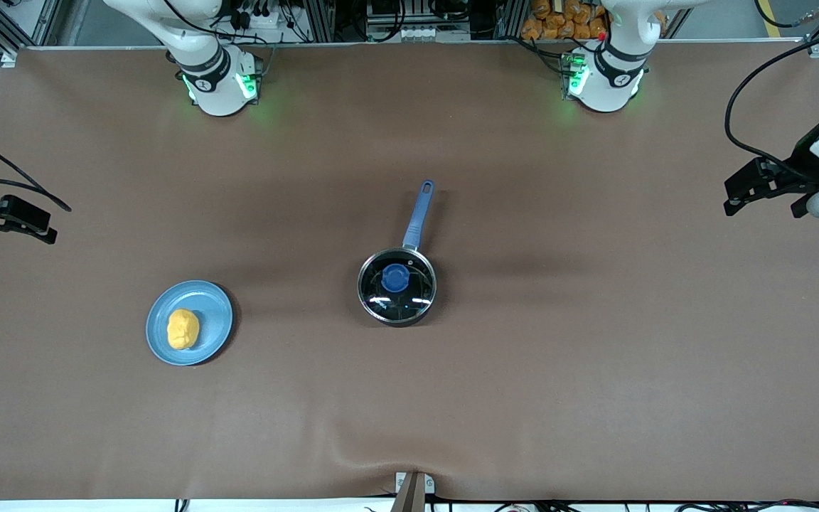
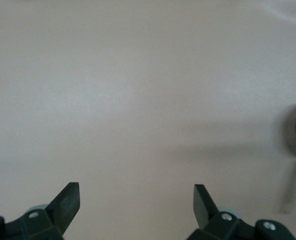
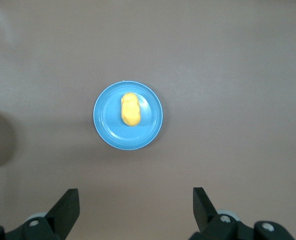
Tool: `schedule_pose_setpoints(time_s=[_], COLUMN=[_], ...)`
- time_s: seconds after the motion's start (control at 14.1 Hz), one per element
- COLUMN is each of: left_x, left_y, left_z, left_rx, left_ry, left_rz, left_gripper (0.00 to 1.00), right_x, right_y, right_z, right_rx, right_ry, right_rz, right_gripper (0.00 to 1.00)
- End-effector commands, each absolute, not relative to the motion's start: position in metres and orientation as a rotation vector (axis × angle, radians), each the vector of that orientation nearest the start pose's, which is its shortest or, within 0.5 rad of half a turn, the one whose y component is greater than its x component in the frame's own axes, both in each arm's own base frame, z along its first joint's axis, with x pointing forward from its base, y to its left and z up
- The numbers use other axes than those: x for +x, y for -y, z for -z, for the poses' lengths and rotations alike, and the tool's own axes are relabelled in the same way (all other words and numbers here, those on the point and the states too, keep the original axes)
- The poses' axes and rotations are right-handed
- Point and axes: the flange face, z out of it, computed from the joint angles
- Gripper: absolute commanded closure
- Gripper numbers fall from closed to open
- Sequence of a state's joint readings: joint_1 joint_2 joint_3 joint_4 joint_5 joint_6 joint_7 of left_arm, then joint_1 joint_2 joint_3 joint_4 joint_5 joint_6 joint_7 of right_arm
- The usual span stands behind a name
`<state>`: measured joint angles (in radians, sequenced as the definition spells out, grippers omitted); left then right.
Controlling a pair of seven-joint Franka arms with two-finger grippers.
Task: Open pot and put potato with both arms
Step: 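Move the right gripper to the potato while the left gripper approaches the pot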
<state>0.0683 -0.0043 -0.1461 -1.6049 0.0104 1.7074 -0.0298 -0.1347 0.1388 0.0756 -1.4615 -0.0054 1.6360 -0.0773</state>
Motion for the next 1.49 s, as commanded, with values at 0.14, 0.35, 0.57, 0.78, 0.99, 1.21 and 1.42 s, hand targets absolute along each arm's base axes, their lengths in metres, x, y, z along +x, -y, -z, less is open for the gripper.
schedule_pose_setpoints(time_s=[0.14, 0.35, 0.57, 0.78, 0.99, 1.21, 1.42], left_x=[0.557, 0.557, 0.567, 0.576, 0.590, 0.596, 0.595], left_y=[0.049, 0.054, 0.059, 0.075, 0.124, 0.194, 0.260], left_z=[-0.631, -0.631, -0.616, -0.606, -0.596, -0.580, -0.553], left_rx=[-3.124, -3.128, -3.127, -3.143, -3.163, -3.178, -3.196], left_ry=[-0.024, 0.005, 0.035, -0.006, 0.037, 0.111, 0.083], left_rz=[0.196, 0.196, 0.152, 0.129, 0.116, 0.091, 0.064], left_gripper=[0.00, 0.00, 0.00, 0.00, 0.00, 0.00, 0.00], right_x=[0.593, 0.593, 0.606, 0.631, 0.653, 0.675, 0.687], right_y=[0.042, 0.043, 0.035, 0.012, 0.006, 0.012, 0.016], right_z=[-0.606, -0.605, -0.578, -0.518, -0.464, -0.399, -0.340], right_rx=[-3.120, -3.121, -3.118, -3.108, -3.098, -3.089, -3.078], right_ry=[0.041, 0.039, 0.055, 0.101, 0.115, 0.096, 0.076], right_rz=[0.063, 0.063, 0.082, 0.040, -0.007, -0.018, -0.037], right_gripper=[0.00, 0.00, 0.00, 0.00, 0.00, 0.00, 0.00])
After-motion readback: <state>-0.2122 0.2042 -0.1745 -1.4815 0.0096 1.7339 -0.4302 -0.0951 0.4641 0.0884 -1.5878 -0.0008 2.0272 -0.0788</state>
